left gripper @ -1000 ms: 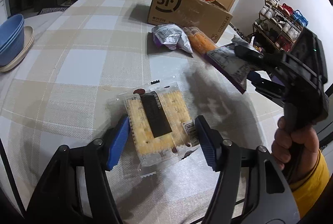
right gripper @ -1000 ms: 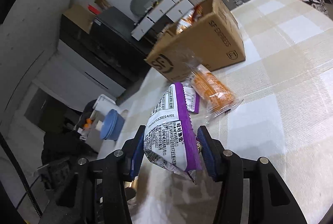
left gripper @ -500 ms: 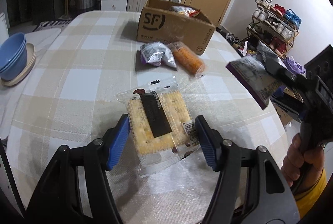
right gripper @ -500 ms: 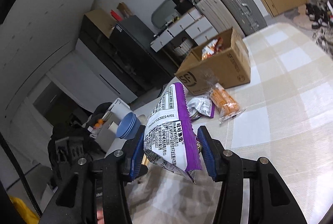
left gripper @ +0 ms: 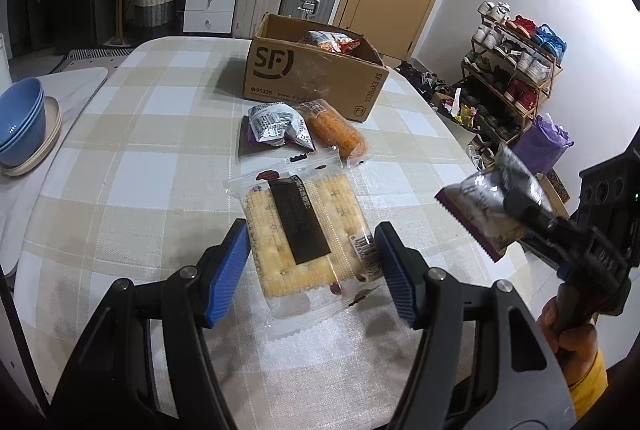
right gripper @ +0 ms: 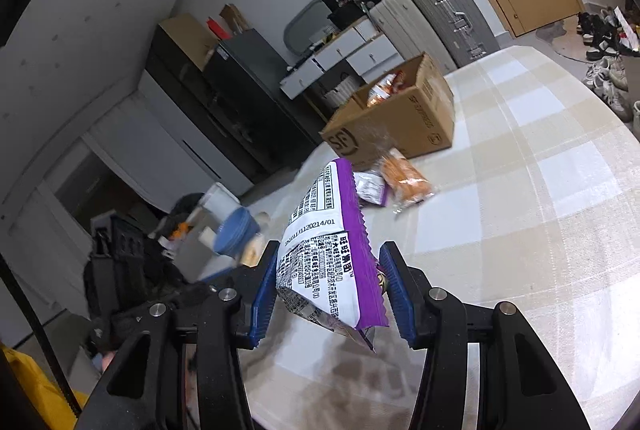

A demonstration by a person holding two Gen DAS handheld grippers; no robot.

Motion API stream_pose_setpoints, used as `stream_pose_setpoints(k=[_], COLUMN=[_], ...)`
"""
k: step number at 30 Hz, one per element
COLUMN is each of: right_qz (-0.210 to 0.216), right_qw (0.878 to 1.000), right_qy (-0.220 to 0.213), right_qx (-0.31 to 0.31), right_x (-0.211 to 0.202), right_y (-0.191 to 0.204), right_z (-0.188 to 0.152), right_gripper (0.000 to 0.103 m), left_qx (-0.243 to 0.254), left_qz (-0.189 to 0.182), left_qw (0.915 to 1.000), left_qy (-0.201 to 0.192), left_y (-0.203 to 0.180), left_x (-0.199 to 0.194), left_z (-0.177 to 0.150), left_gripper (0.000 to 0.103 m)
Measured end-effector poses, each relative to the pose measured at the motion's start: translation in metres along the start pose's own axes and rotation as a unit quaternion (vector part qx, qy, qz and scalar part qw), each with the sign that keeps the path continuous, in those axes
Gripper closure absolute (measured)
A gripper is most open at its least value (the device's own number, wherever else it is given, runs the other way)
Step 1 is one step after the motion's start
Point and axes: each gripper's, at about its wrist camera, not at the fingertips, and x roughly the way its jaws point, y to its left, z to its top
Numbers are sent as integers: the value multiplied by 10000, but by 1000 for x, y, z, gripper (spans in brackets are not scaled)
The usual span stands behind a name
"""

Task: Organize snacks
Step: 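Lift both held packs and carry them over the cardboard box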

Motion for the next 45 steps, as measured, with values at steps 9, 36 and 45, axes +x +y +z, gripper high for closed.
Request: stream_pose_setpoints(k=[9, 36, 45], right_qz=[58, -489, -1485], right_qw=[9996, 9934, 9678], right_qy=[77, 383, 761], right_qx=[-272, -969, -1886], right_x=[24, 164, 236], right_y=[5, 3, -10], right_z=[22, 267, 296], right_gripper=[53, 53, 53], left_qx=[-167, 211, 473], left_qz=[-152, 7, 116], left_qw=[9996, 9992, 9983], left_qy=[143, -337, 318], left_y=[13, 18, 7], left_x=[18, 118, 217], left_z=[15, 262, 313], left_gripper=[42, 42, 42])
